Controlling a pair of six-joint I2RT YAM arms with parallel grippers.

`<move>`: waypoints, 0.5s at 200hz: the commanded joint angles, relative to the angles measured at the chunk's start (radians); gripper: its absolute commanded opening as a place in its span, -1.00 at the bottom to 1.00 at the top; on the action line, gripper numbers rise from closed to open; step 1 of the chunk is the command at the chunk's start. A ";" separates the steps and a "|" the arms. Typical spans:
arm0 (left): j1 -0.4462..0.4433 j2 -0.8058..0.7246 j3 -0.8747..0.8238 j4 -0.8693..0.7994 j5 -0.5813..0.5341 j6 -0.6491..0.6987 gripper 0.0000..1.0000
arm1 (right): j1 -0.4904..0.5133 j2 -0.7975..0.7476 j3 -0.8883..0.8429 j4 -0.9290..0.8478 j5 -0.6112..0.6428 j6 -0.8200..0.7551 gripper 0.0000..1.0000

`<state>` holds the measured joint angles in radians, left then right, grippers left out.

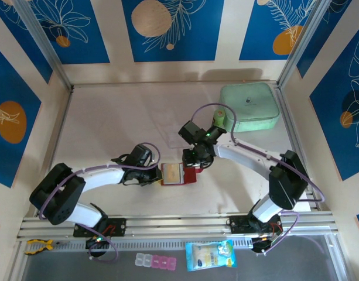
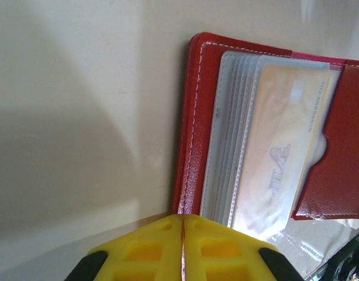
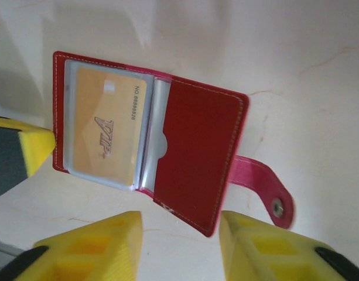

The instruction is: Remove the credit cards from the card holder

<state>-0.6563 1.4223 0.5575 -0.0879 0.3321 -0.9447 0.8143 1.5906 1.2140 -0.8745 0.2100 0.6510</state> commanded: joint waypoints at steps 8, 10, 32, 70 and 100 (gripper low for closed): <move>0.006 -0.033 0.004 -0.034 -0.018 -0.010 -0.80 | 0.003 0.077 0.000 -0.021 0.011 0.036 -0.04; 0.006 -0.034 0.005 -0.035 -0.018 -0.011 -0.79 | 0.003 0.080 -0.001 -0.020 0.012 0.037 -0.03; 0.005 -0.043 0.010 -0.044 -0.024 -0.011 -0.79 | -0.006 0.107 -0.020 -0.006 0.015 0.043 0.09; 0.005 -0.052 0.012 -0.040 -0.027 -0.016 -0.79 | -0.017 0.148 -0.050 0.024 0.022 0.043 0.15; 0.006 -0.063 0.015 -0.040 -0.030 -0.020 -0.79 | -0.020 0.179 -0.067 0.036 0.039 0.040 0.14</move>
<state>-0.6563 1.3872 0.5579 -0.0978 0.3183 -0.9485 0.7982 1.7416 1.1687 -0.8444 0.2298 0.6815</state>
